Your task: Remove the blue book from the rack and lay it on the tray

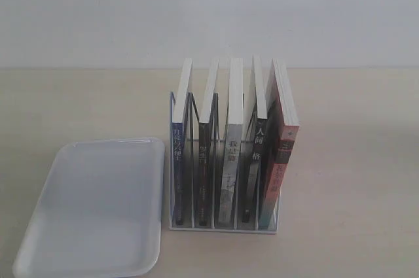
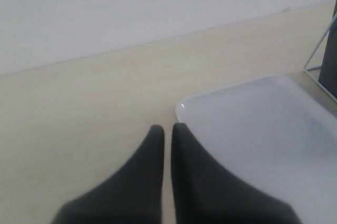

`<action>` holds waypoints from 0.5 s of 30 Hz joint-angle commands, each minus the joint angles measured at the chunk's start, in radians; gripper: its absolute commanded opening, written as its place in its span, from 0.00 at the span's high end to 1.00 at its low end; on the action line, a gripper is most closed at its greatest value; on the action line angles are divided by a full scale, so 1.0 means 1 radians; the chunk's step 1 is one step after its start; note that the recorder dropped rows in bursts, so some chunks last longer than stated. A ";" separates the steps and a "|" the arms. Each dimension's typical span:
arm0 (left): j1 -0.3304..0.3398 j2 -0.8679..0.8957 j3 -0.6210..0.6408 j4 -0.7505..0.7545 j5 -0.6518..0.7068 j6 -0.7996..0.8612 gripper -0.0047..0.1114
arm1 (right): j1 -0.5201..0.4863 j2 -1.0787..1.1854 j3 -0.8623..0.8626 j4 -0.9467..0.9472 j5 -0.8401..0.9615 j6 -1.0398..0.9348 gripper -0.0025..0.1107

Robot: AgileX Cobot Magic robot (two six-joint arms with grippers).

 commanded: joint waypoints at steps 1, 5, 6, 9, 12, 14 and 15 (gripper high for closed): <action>-0.009 -0.002 0.003 -0.008 -0.014 -0.010 0.92 | 0.001 -0.005 -0.003 -0.006 -0.011 -0.004 0.97; -0.009 -0.002 0.003 -0.008 -0.014 -0.010 0.92 | 0.001 -0.005 -0.003 -0.006 -0.011 -0.004 0.97; -0.009 -0.002 0.003 -0.008 -0.014 -0.010 0.92 | 0.001 -0.005 -0.003 -0.006 -0.011 -0.004 0.97; -0.009 -0.002 0.003 -0.008 -0.014 -0.010 0.92 | 0.001 -0.005 -0.003 -0.006 -0.011 -0.004 0.97; -0.009 -0.002 0.003 -0.008 -0.014 -0.010 0.92 | 0.001 -0.005 -0.003 -0.006 -0.011 -0.004 0.97; -0.009 -0.002 0.003 -0.008 -0.014 -0.010 0.92 | 0.001 -0.005 -0.003 -0.006 -0.011 -0.004 0.97; -0.009 -0.002 0.003 -0.008 -0.014 -0.010 0.92 | 0.001 -0.005 -0.003 -0.008 -0.011 -0.014 0.97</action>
